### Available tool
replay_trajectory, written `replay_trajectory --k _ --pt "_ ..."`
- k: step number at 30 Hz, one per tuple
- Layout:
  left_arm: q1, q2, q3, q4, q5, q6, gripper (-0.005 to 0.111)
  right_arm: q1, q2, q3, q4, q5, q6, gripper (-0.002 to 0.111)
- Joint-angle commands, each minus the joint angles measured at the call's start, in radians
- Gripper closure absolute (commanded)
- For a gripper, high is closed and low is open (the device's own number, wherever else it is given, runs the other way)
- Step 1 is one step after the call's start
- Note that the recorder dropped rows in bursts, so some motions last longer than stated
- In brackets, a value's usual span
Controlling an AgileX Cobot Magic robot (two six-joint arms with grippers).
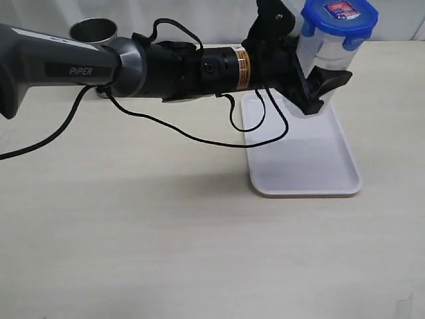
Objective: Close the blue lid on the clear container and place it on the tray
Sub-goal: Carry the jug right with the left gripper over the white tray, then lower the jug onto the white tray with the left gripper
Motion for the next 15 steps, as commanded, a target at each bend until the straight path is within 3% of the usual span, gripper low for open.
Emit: replay_trajectory --k 1,5,15 --pt "0.0 0.005 -0.011 -0.066 -0.088 -0.006 0.107 -0.005 -0.004 0.003 0.002 -0.003 0.0 0.104" --pt "-0.002 0.075 -0.011 -0.126 -0.196 -0.004 0.107 -0.005 -0.004 0.003 0.002 -0.003 0.0 0.104" --pt "0.0 0.212 -0.011 -0.19 -0.216 0.103 0.107 -0.005 -0.004 0.003 0.002 -0.003 0.0 0.104"
